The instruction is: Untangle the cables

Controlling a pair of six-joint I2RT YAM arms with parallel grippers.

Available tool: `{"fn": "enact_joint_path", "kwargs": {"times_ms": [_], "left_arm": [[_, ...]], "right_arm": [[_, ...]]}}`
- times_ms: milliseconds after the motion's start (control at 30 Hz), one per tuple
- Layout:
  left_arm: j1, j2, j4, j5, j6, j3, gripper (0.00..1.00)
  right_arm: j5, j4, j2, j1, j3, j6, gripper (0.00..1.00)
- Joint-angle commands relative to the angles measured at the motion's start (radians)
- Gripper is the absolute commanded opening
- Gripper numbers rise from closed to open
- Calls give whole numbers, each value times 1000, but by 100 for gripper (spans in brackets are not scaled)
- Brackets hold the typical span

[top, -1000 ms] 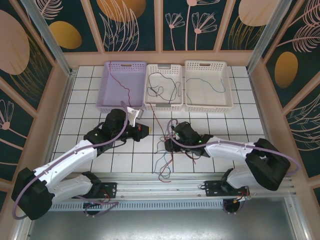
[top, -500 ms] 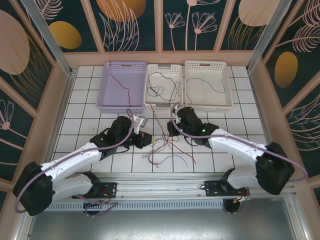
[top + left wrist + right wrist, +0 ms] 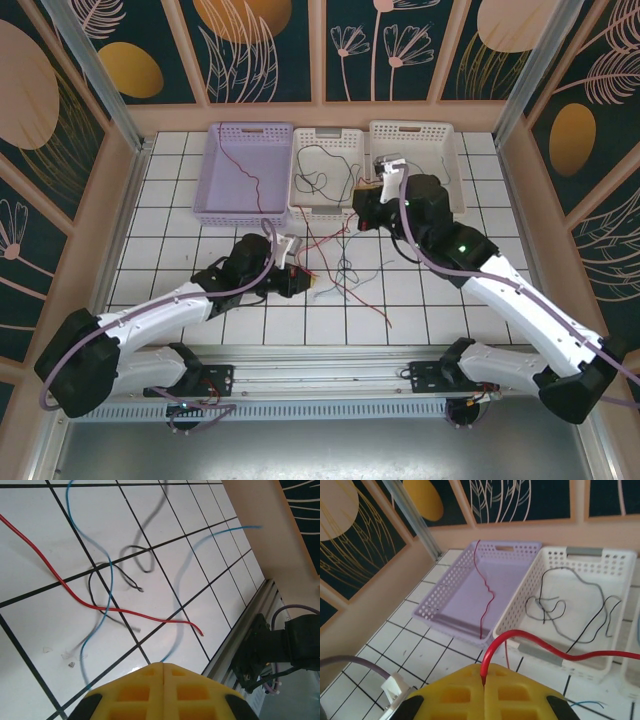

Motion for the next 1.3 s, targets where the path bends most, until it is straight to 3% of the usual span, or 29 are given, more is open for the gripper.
{"fn": "enact_joint_path", "kwargs": {"times_ms": [0, 200, 333, 367, 533, 733, 900, 967, 1067, 1267], "left_arm": [[-8, 31, 71, 27, -17, -13, 0], [-13, 71, 123, 43, -24, -12, 0], [-13, 25, 187, 46, -36, -34, 0], [-13, 5, 209, 48, -44, -41, 6], [-13, -142, 360, 68, -86, -92, 52], [-13, -268, 382, 59, -98, -98, 72], [-13, -328, 302, 79, -62, -38, 86], [-13, -361, 229, 69, -24, 9, 98], [-13, -370, 125, 73, 54, 89, 98], [-12, -408, -10, 86, 140, 227, 98]], "right_arm": [[45, -45, -31, 0, 59, -38, 0], [39, -59, -46, 0, 74, -24, 0], [-45, -18, -88, -15, 53, 17, 0], [-45, -16, -95, -20, 57, 23, 0], [-45, -21, -117, -50, 76, 49, 0], [100, -140, -38, 25, 134, -6, 0], [-75, -61, -69, 25, 48, -38, 0], [-155, -54, -59, 26, 30, -50, 0], [-227, -35, -57, 26, -1, -64, 0], [-170, -50, -56, 3, -31, -66, 0]]}}
